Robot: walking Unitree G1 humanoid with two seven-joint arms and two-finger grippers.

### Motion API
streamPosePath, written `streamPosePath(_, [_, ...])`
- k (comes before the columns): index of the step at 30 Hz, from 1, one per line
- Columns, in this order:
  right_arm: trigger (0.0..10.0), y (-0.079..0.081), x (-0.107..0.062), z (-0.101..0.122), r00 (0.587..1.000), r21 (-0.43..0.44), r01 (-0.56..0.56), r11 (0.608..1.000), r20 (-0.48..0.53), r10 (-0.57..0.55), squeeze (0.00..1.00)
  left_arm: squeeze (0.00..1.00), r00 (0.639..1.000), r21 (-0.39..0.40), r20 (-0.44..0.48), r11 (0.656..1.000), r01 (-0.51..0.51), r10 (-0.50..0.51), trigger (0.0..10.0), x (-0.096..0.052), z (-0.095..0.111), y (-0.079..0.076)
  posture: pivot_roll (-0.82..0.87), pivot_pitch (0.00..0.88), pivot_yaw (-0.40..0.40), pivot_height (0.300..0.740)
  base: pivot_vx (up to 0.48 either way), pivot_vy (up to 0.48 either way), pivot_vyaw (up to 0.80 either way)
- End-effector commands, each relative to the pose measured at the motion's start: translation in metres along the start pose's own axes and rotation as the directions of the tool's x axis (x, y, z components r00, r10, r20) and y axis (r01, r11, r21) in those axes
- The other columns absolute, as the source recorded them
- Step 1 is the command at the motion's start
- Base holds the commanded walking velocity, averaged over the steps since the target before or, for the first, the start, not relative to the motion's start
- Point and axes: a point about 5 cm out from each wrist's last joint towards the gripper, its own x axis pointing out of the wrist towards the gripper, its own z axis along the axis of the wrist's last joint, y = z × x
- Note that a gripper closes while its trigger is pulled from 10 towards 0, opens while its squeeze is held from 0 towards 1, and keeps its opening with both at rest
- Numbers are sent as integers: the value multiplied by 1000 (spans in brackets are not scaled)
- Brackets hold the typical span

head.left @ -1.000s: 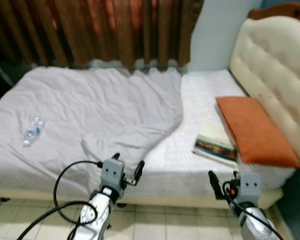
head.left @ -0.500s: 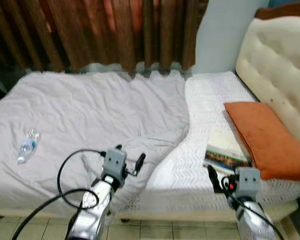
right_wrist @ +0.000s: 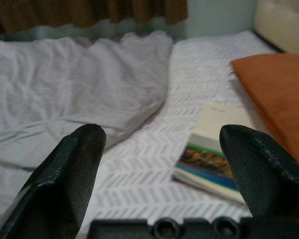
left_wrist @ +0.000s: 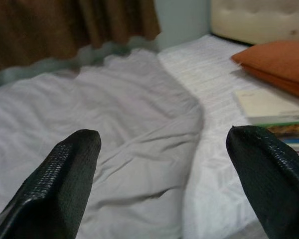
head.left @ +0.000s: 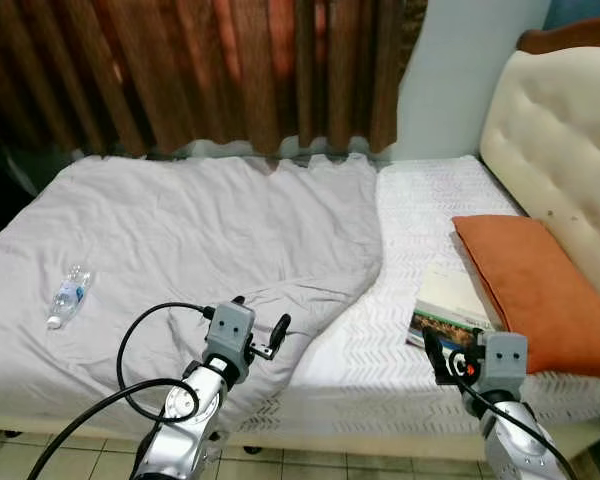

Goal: Clean up the room

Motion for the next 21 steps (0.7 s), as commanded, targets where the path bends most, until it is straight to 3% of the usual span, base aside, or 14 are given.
streamPosePath(1, [10000,4,2,1,1000,0,-19,1000,0,19,0,0,1000,2,-14,1000,-27,27,10000,0,-2,8,-129,1,22,740,352,-322,0])
streamPosePath(21, [10000,6,-1,-4,999,-20,-40,999,-15,40,0,0,999,31,-21,999,-34,35,10000,0,-6,12,-127,7,28,740,350,-325,0])
